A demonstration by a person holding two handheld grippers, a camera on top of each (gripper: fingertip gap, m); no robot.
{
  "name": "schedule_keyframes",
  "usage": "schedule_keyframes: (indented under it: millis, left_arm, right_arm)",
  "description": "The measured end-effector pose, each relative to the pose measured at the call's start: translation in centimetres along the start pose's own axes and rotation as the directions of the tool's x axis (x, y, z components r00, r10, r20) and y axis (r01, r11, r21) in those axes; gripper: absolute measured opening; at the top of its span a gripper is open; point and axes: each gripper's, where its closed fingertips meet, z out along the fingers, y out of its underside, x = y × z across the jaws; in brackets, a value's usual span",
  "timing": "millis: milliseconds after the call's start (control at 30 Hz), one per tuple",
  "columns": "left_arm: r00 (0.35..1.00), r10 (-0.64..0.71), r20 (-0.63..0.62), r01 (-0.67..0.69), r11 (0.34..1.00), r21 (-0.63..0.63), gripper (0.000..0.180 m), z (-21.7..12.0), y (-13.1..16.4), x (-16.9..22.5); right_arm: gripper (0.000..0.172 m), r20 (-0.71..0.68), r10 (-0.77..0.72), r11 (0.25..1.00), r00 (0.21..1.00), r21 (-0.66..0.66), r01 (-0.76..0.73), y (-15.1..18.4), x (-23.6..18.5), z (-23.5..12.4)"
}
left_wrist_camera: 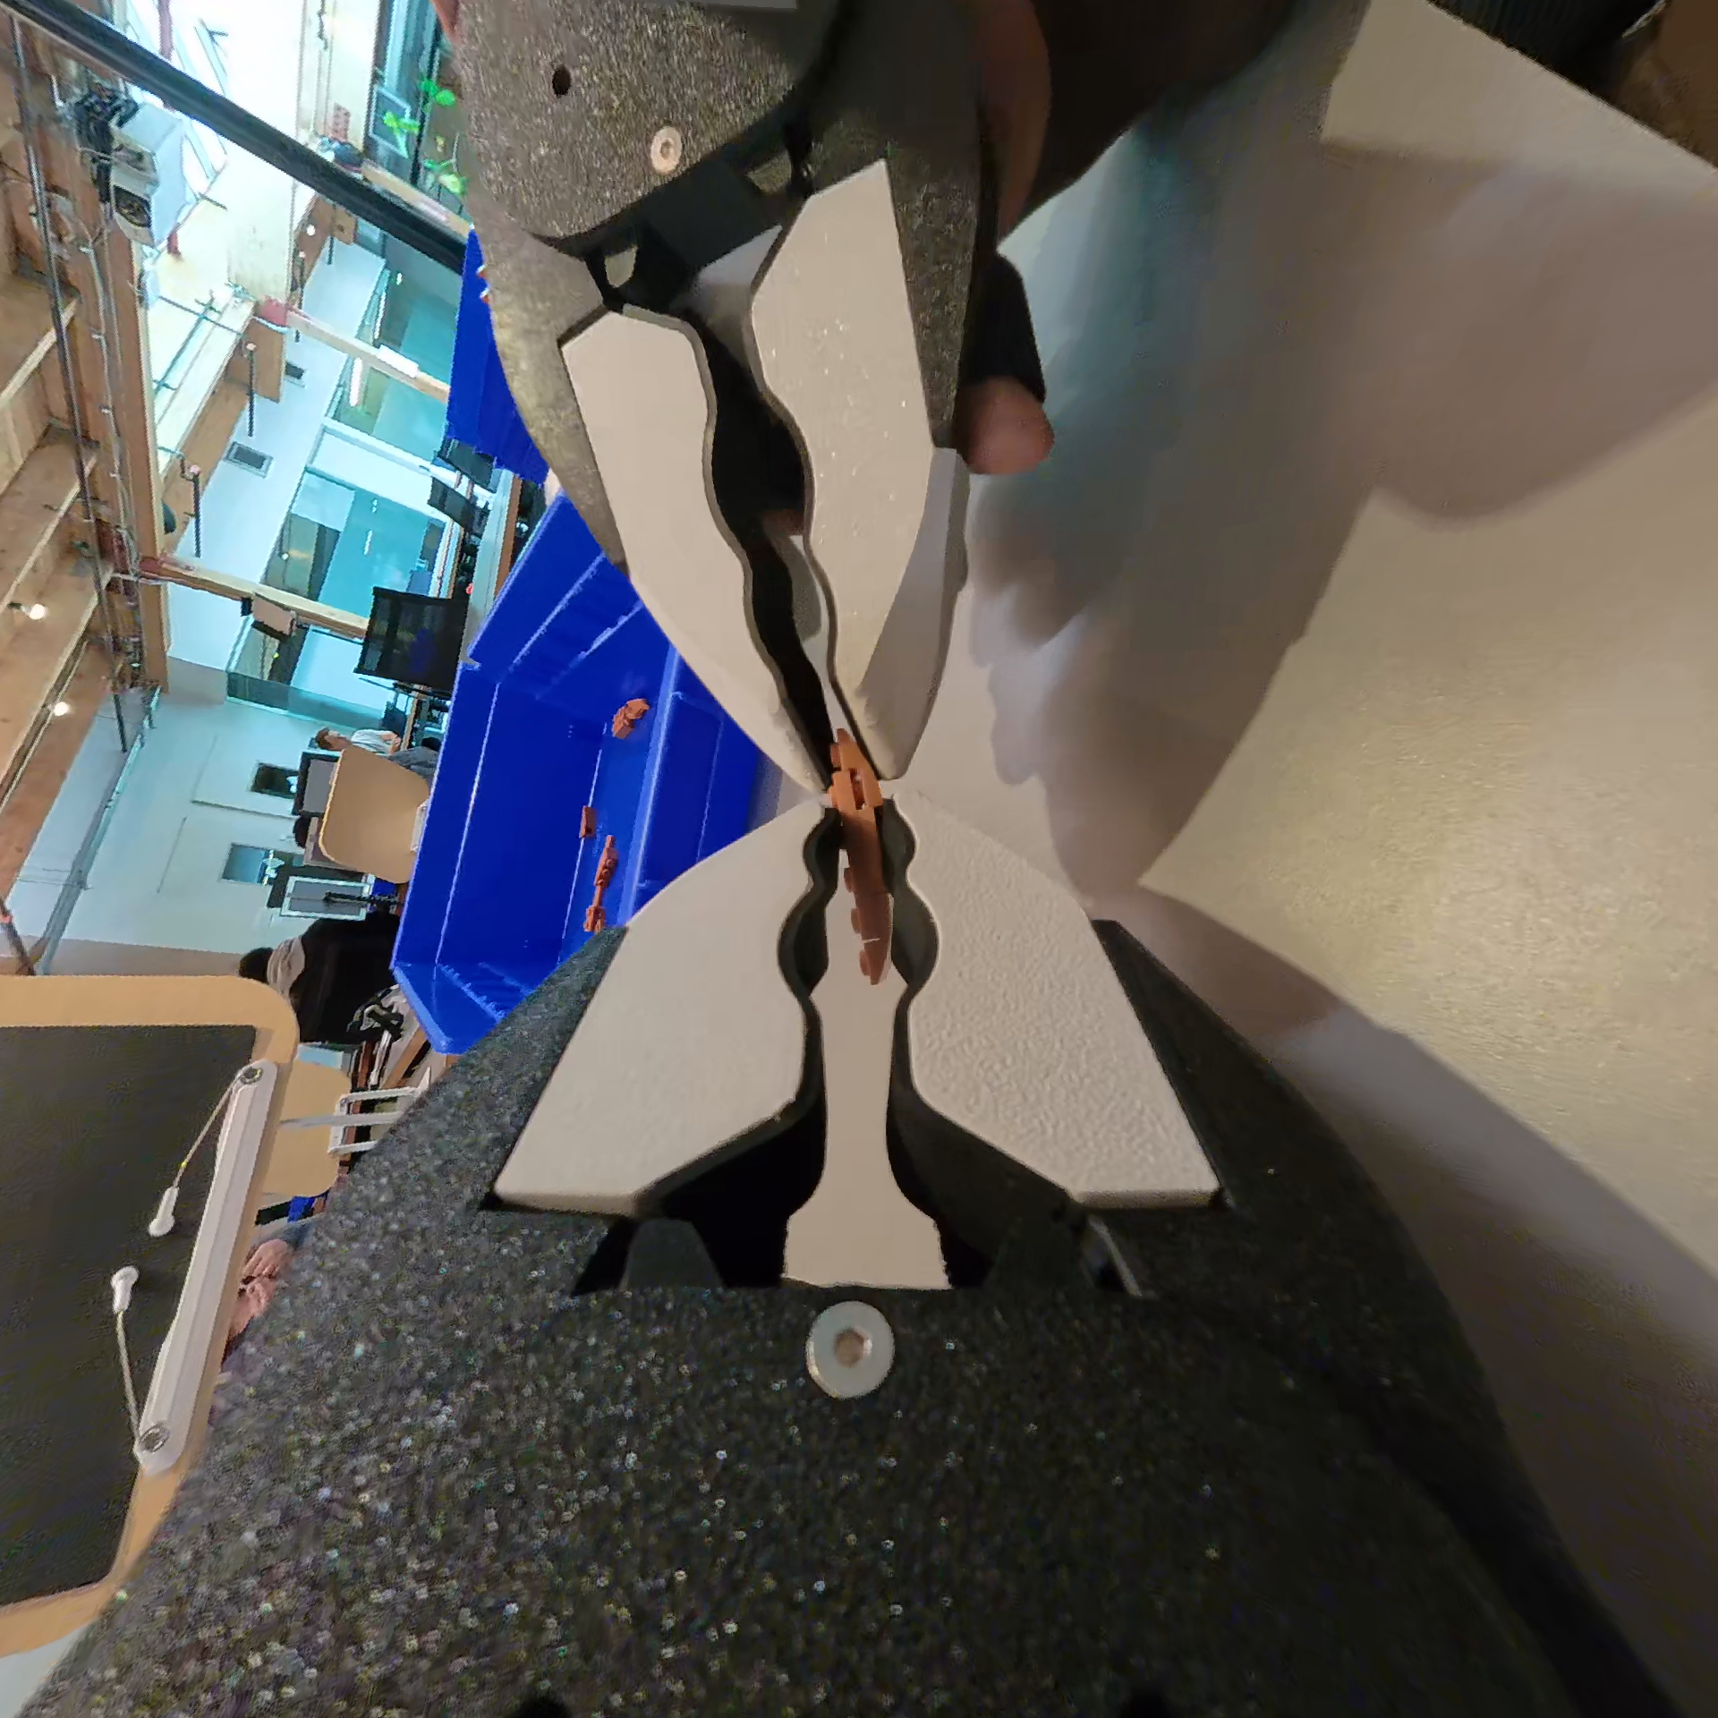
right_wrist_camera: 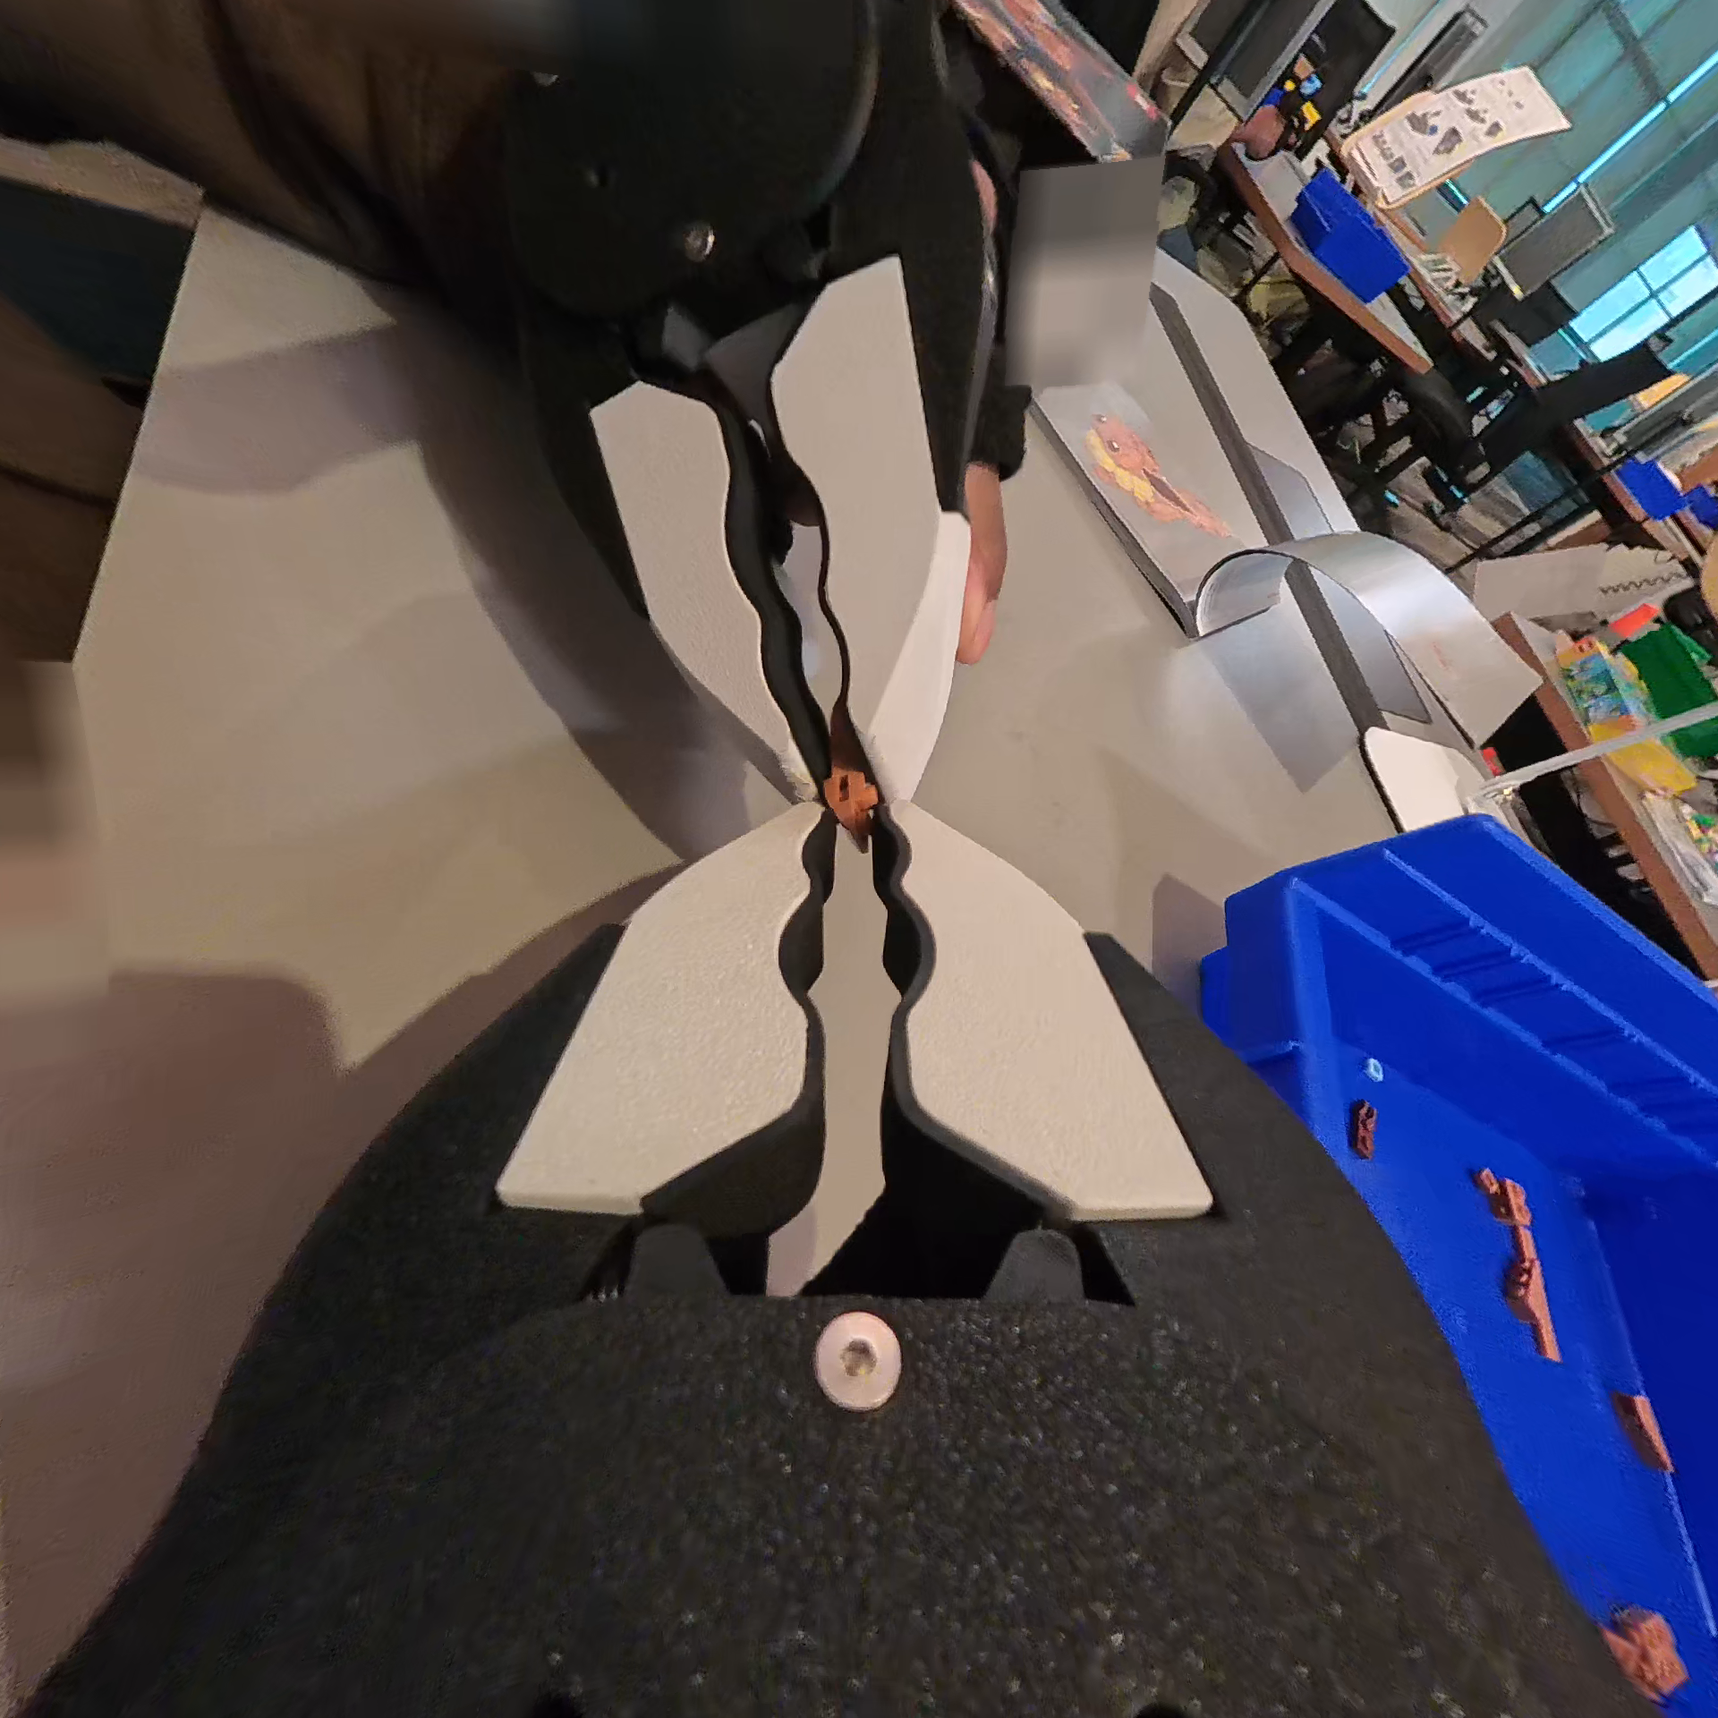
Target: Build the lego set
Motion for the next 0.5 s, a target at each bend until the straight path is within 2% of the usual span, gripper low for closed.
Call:
schedule_keyframes:
  millis: [267, 400, 500]
  left_arm:
    - [0.998, 0.019, 0.057, -0.015, 0.998, -0.068, 0.008, 0.26, 0.77, -0.75]
    - [0.994, 0.078, 0.074, -0.070, 0.992, -0.107, 0.009, 0.46, 0.97, -0.77]
    - [0.995, 0.076, 0.067, -0.068, 0.991, -0.112, 0.008, 0.47, 0.95, -0.71]
  right_arm:
    - [0.007, -0.058, 0.108, 0.994, 0.992, -0.007, -0.108, 0.30, 0.91, 0.38]
    - [0.007, -0.031, 0.181, 0.983, 0.983, -0.009, -0.181, 0.58, 0.93, 0.47]
    - [0.007, -0.029, 0.175, 0.984, 0.984, -0.010, -0.175, 0.58, 0.90, 0.50]
